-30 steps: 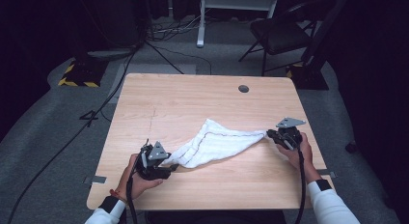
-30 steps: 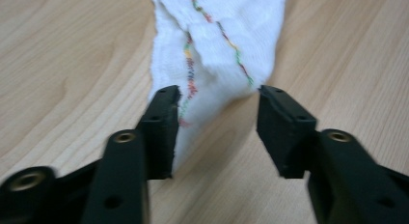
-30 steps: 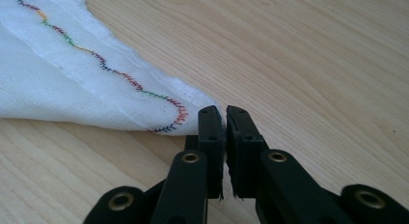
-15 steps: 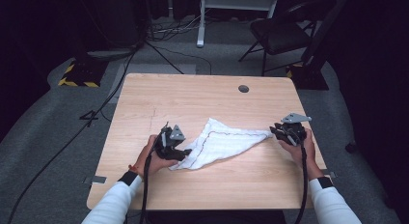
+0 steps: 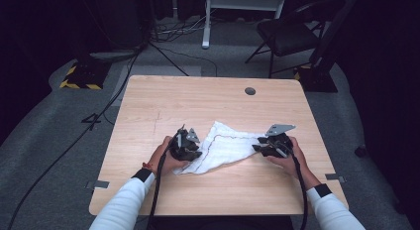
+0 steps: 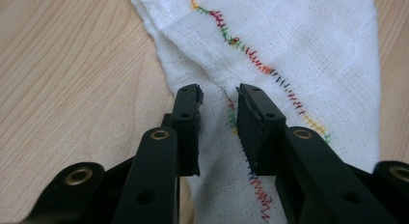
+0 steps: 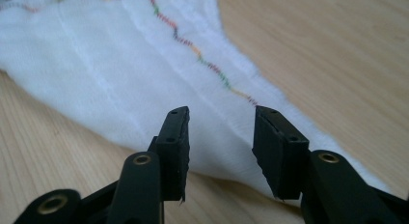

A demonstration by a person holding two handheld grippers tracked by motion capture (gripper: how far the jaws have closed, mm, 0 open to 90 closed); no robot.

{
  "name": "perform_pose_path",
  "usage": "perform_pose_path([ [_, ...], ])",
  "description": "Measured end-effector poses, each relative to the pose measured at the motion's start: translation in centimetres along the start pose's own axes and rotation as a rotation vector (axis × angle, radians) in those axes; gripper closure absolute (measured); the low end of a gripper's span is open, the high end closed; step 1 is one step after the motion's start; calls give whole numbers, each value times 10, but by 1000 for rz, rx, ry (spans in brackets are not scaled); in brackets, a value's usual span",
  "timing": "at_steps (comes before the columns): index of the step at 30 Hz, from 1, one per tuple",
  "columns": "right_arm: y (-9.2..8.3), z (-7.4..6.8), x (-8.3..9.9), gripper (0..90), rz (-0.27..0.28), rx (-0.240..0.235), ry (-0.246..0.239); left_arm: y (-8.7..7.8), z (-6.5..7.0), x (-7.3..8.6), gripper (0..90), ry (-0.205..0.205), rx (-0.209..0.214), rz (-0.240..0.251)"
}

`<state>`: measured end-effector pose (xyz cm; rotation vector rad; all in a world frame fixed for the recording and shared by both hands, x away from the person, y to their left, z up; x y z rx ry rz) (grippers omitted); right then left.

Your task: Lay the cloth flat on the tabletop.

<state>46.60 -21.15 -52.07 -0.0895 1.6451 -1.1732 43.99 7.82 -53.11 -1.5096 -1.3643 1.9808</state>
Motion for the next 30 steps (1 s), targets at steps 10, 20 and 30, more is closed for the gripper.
perform_pose_path([
  [10,11,9,5,619,-17,45,28,6,-2,-6,739,-38,12,35],
  [20,20,40,-3,621,-23,120,66,15,-2,-18,781,-28,5,44],
  [30,21,48,-25,603,42,158,71,3,-4,-19,743,-19,-6,66],
])
Point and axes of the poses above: each handheld gripper's, and its own axes: y roughly forward along the jaws, x roughly out of its underside, z roughly to its right, the point moved 6 cm from there along y, roughly forward along the jaws, and after that the axes turned 1 degree about y, right-handed, at the moved point
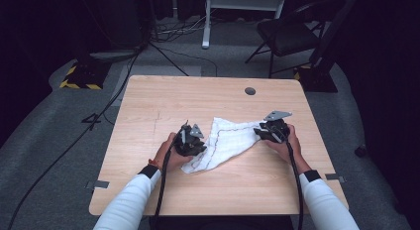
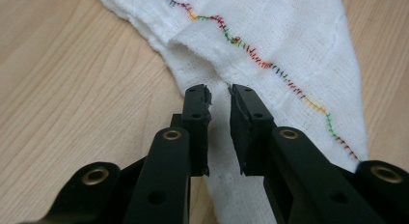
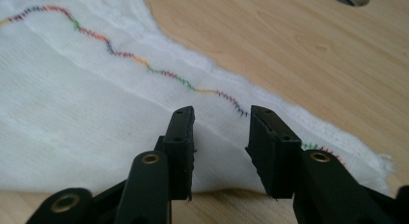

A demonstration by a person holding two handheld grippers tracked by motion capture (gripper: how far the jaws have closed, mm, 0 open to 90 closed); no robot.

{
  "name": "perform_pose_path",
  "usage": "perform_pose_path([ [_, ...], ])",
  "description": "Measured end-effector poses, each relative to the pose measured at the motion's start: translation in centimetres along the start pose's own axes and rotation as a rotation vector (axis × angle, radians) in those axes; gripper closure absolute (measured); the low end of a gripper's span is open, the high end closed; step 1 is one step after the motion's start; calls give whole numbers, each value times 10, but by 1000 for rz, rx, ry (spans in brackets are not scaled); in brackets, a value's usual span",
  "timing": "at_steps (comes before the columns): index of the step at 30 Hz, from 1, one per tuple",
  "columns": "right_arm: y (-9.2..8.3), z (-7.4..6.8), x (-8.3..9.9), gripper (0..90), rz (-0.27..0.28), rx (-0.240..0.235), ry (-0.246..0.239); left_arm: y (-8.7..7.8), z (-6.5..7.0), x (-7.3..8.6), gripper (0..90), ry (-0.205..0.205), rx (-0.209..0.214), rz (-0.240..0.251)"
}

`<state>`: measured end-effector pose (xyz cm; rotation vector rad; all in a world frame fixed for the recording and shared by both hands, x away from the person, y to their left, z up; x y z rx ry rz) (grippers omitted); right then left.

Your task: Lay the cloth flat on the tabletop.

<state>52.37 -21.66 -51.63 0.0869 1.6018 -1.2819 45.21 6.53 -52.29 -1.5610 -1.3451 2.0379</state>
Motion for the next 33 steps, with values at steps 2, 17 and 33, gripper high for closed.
perform_pose_path([
  [2,-2,-2,-3,597,15,-6,0,-7,-1,2,723,-7,1,11],
  [17,29,-79,-56,531,31,-158,-107,-22,13,26,688,48,44,-21],
  [33,75,-108,-71,530,-65,-156,-116,-16,19,36,670,73,70,-34],
])
Point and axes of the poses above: each handheld gripper's, and its own axes: y roughly forward along the jaws, x roughly out of its underside, z roughly to its right, the point moved 6 cm from there along y, roughly forward along the jaws, and after that the axes turned 1 degree about y, right-handed, at the moved point
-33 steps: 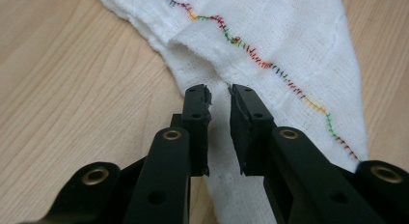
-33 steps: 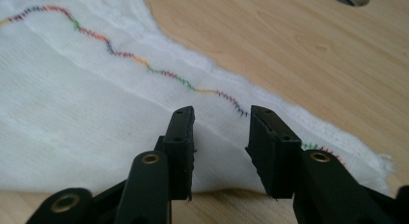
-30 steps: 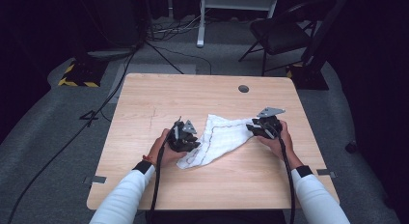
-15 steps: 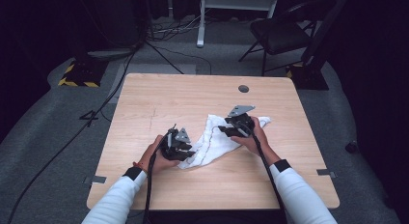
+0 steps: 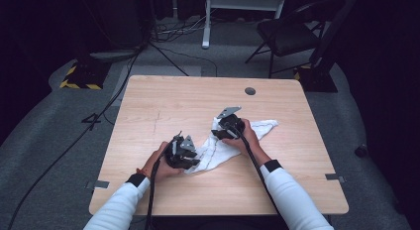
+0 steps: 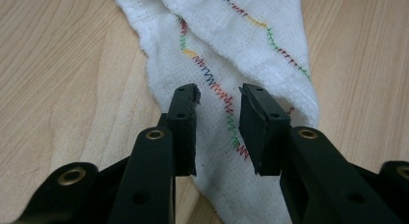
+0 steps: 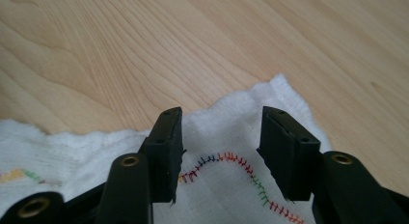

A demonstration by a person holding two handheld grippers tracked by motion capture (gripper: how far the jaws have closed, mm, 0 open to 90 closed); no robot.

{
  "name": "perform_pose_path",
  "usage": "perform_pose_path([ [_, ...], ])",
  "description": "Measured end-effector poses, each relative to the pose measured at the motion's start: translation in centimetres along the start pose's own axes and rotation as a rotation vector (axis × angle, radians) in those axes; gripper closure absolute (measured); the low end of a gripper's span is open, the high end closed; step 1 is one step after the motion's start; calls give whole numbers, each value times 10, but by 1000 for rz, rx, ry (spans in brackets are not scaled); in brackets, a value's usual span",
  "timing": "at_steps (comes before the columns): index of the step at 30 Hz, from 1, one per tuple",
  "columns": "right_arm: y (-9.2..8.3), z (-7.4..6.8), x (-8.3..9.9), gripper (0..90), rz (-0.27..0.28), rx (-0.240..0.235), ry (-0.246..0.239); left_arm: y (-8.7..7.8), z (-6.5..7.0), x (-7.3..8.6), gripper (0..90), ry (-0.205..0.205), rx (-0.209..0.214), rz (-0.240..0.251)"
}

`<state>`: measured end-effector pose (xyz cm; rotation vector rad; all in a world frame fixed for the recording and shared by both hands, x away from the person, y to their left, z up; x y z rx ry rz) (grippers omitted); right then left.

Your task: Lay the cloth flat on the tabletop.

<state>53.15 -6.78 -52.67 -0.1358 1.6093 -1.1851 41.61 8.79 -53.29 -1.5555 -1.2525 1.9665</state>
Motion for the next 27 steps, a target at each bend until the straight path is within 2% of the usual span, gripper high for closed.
perform_pose_path([
  [3,4,1,2,563,4,-17,14,0,0,0,669,3,0,2],
  [6,3,-1,2,704,1,-41,-1,0,0,0,668,1,1,5],
  [7,3,-1,2,704,1,-41,-1,0,0,0,668,1,1,6],
  [8,3,-3,2,782,1,-47,-12,0,0,0,668,-1,1,6],
  [9,3,-3,2,782,1,-47,-12,0,0,0,668,-1,1,6],
  [11,1,-2,3,852,7,-43,-16,0,0,0,668,-2,0,5],
  [16,-7,-1,2,875,40,-44,-13,0,0,0,668,-8,3,6],
  [18,-18,0,3,886,72,-55,-19,0,0,0,668,-10,1,7],
  [22,-32,1,4,889,93,-65,-23,0,0,0,667,-10,-1,5],
  [23,-42,0,5,889,110,-69,-31,0,0,0,665,-13,-1,3],
  [27,-54,-1,8,889,122,-68,-51,1,1,-1,662,-11,-4,2],
])
Point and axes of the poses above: each handheld gripper's, and its own axes: y roughly forward along the jaws, x roughly out of its underside, z roughly to its right, the point moved 6 cm from there along y, roughly forward along the jaws, and after that the axes turned 1 degree about y, right-handed, at the moved point
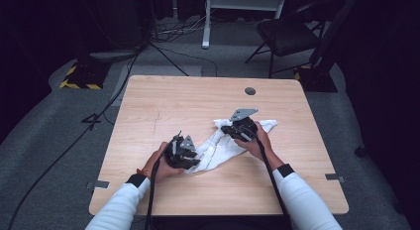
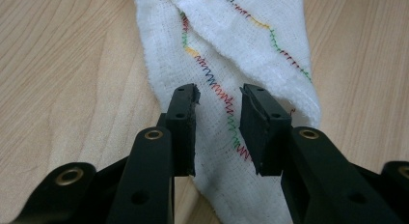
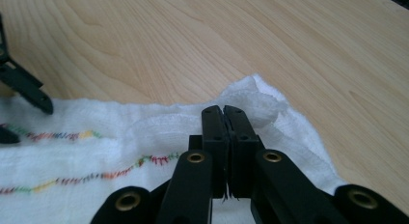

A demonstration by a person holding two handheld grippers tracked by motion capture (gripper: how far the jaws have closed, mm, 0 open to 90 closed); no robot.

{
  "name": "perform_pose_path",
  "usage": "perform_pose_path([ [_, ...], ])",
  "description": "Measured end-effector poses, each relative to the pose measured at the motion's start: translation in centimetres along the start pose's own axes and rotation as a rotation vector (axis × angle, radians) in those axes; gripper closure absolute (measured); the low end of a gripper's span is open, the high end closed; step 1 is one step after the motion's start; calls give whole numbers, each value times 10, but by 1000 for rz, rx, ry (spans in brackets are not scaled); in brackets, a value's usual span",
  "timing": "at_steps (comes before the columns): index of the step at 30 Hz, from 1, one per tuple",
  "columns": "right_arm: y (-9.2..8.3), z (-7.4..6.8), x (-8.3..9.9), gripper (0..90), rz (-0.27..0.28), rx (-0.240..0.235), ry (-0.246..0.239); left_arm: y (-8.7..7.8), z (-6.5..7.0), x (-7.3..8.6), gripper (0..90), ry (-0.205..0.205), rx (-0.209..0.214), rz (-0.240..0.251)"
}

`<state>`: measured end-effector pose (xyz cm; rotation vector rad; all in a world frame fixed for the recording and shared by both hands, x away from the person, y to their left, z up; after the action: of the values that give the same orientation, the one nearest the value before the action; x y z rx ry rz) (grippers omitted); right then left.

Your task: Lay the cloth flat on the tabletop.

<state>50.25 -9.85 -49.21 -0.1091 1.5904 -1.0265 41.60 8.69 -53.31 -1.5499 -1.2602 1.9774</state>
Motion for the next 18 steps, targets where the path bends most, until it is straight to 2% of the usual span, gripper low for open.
perform_pose_path([
  [4,-9,2,5,888,3,23,-6,0,1,-1,659,7,-8,-8],
  [9,-15,0,7,890,11,18,-19,0,1,-1,654,0,-9,-10],
  [10,-25,-2,9,891,26,8,-24,0,1,-1,644,-1,-6,-10],
  [11,-25,-2,9,891,26,8,-24,0,1,-1,644,-7,-4,-12],
  [13,-36,-3,14,891,27,5,-28,0,1,-1,634,-4,-3,-13],
  [15,-54,-6,26,891,26,-15,-27,0,2,-2,625,-3,-7,-13],
  [16,-54,-6,26,891,26,-15,-27,0,3,-2,625,-3,-4,-16],
  [18,-65,-9,36,891,19,-24,-30,1,5,-4,616,-2,0,-12],
])
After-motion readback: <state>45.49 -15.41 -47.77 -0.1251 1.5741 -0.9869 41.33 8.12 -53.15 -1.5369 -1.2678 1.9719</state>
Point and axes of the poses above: each handheld gripper's, and its own axes: y roughly forward along the jaws, x roughly out of its underside, z roughly to its right, the point moved 6 cm from there along y, roughly forward along the jaws, and after that the axes turned 1 degree about y, right-handed, at the moved point
